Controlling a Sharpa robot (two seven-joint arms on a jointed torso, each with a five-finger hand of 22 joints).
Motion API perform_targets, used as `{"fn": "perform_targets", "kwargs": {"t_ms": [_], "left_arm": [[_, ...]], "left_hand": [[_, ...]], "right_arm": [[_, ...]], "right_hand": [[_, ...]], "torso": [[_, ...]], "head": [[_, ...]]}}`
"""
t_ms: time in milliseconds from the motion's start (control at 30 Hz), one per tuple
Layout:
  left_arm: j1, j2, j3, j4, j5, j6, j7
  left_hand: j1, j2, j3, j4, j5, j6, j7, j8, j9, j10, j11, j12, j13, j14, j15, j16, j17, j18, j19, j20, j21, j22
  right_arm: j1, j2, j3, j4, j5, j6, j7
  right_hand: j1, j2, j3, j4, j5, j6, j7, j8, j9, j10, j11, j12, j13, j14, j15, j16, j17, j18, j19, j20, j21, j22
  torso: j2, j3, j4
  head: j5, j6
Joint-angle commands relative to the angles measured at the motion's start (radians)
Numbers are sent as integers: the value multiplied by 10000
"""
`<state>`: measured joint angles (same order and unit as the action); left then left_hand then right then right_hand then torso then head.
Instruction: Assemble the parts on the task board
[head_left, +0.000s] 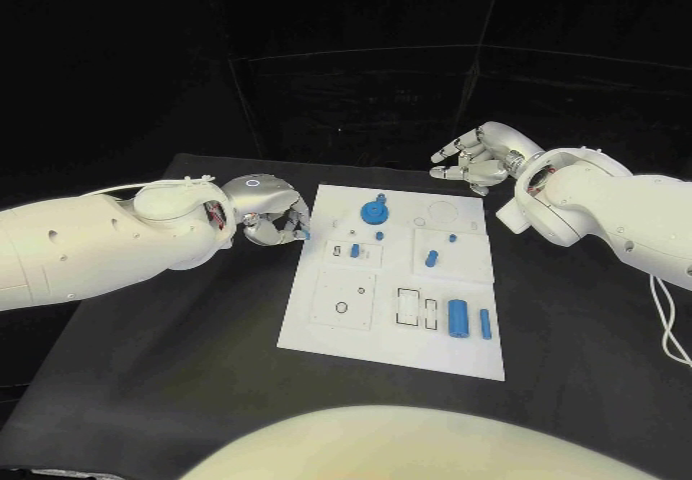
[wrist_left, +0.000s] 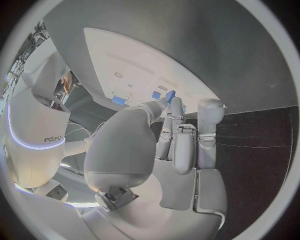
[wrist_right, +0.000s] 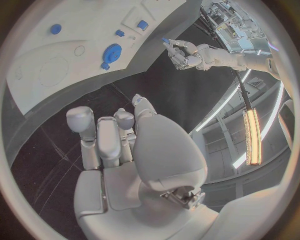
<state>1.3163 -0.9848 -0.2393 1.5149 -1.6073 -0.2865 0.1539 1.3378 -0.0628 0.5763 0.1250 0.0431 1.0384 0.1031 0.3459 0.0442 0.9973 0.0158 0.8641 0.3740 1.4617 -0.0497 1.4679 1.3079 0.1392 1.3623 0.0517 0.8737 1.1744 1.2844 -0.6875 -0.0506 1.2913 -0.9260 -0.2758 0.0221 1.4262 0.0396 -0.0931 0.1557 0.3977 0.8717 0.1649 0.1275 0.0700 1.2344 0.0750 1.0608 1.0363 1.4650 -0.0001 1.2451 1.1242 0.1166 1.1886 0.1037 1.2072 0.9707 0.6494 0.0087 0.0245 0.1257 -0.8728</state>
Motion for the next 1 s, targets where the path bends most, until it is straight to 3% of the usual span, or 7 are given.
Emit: {"fn": "perform_targets", "kwargs": {"t_ms": [33,200,267,433,667,833,1000], "left_arm": [[37,395,7,-465,27,-150,207],[53,1125,11,-1302,25,-202,565],[56,1466,12,-1697,24,-186,638],[55,1929,14,-2129,25,182,316],[51,2369,17,-2308,56,1218,-816],[46,2615,18,-2344,703,2124,-2175],[43,2751,18,-2354,1332,2320,-3301]], "left_hand": [[62,62,81,-15,36,294,-275,337,526,95,-81,35,11,263,-56,52,697,-94,76,-21,-5,10],[59,33,120,-32,36,272,-268,340,530,74,-75,31,10,241,-52,28,651,-82,51,-23,-76,-23],[59,19,140,-42,36,263,-264,344,534,63,-72,30,9,240,-50,28,652,-81,44,-23,-89,-26],[58,14,144,-44,36,260,-262,344,535,61,-71,30,9,259,-49,50,696,-86,51,-23,-64,-11],[-14,-5,212,-45,36,242,-249,379,560,73,-59,48,10,389,-43,202,971,-164,192,-25,371,251],[-33,-28,360,-129,37,221,-254,424,593,73,-71,54,3,458,-60,281,1104,-196,279,-37,598,397],[-76,-54,482,-209,38,197,-243,462,623,78,-67,59,-6,472,-63,296,1120,-207,322,-44,687,462]], "right_arm": [[17,23,6,-2,18,49,103],[13,75,6,-16,18,58,114],[12,91,6,-30,18,61,118],[11,116,6,-40,18,61,122],[11,142,7,-42,18,64,119],[11,161,7,-43,18,68,111],[12,174,7,-46,18,69,109]], "right_hand": [[59,10,-15,38,47,-87,10,63,-9,-52,-14,-66,-9,180,-45,-48,-9,74,46,21,-48,-9],[59,10,-15,38,47,-87,10,63,-9,-52,-14,-66,-9,180,-45,-48,-9,74,46,21,-48,-9],[59,10,-15,38,47,-87,10,63,-9,-52,-14,-66,-9,180,-45,-48,-9,74,46,21,-48,-9],[63,11,-14,40,49,-87,10,63,-10,-47,-15,-57,0,181,-45,-42,0,72,51,21,-44,-1],[65,12,-14,42,50,-88,10,63,-10,-43,-15,-49,7,183,-45,-37,9,71,55,21,-40,6],[65,12,-14,42,50,-88,10,63,-10,-43,-15,-49,7,183,-45,-37,9,71,55,21,-40,6],[65,12,-14,42,50,-88,10,63,-10,-43,-15,-49,7,183,-45,-37,9,71,55,21,-40,6]], "torso": [[6,2,-13],[18,2,-45],[17,-7,-25],[16,11,-31],[15,12,-16],[13,13,-25],[12,10,-18]], "head": [[-33,2],[-44,2],[-115,2],[-116,53],[-159,111],[-179,131],[-193,138]]}}
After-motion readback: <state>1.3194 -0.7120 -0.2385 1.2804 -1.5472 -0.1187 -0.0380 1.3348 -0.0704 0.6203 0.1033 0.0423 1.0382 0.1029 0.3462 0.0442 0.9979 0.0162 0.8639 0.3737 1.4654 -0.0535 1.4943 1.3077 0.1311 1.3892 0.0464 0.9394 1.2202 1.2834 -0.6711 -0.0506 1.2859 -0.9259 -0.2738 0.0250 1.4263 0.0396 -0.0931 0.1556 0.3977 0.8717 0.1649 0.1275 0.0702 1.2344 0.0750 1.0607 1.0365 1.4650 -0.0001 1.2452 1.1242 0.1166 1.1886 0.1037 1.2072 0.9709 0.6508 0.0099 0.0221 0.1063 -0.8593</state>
